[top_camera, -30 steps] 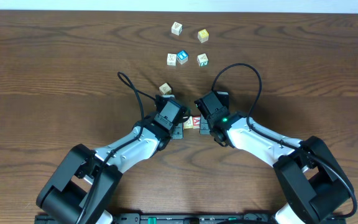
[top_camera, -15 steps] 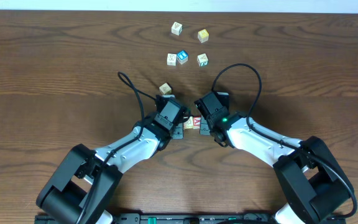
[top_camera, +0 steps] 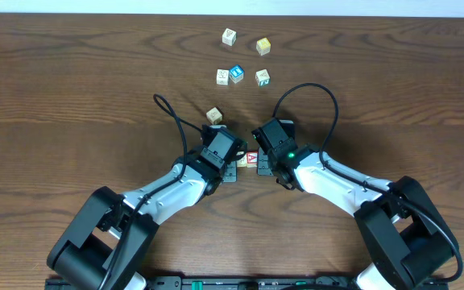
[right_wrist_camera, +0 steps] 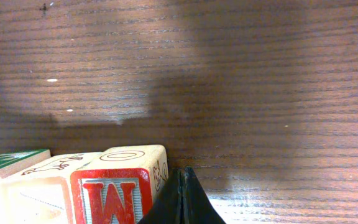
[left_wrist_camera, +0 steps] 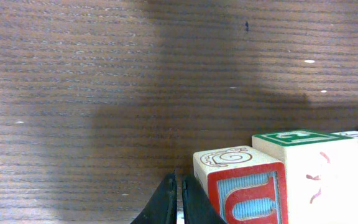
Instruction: Lift 4 blocks
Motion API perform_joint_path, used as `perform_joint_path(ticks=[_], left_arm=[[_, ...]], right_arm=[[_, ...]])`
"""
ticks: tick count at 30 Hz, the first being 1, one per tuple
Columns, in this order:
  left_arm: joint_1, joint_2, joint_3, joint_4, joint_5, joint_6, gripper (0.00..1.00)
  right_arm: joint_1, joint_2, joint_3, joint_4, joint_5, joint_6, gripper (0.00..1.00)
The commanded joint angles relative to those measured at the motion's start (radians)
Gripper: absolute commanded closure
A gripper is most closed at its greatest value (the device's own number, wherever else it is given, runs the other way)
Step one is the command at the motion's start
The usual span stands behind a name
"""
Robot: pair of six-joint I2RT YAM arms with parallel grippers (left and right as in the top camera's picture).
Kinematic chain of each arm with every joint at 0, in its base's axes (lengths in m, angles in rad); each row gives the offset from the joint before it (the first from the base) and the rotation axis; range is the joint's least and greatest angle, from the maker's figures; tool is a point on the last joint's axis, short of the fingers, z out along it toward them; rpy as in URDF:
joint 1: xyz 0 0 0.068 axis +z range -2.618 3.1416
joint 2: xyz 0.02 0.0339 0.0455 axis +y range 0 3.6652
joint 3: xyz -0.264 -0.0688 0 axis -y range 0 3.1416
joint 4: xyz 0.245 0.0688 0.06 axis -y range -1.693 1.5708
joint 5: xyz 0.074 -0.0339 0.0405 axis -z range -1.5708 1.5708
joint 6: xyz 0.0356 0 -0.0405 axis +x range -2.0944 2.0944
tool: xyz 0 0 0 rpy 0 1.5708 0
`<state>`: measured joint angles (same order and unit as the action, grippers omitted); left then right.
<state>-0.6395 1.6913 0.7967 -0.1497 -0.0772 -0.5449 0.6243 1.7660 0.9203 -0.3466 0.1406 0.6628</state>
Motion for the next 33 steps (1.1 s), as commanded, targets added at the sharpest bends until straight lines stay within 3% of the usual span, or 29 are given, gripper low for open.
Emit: perform_joint_path(ticks=[1, 33], left_arm=[[-0.051, 0.003, 0.039, 0.019, 0.102, 0.014, 0.92], [-0.050, -0.005, 0.039, 0.015, 0.092, 0.013, 0.93]], right_arm=[[0.055, -0.021, 0.041, 0.036, -0.183, 0.016, 0.99], [0.055, -0.021, 0.041, 0.036, -0.182, 0.009, 0.99]])
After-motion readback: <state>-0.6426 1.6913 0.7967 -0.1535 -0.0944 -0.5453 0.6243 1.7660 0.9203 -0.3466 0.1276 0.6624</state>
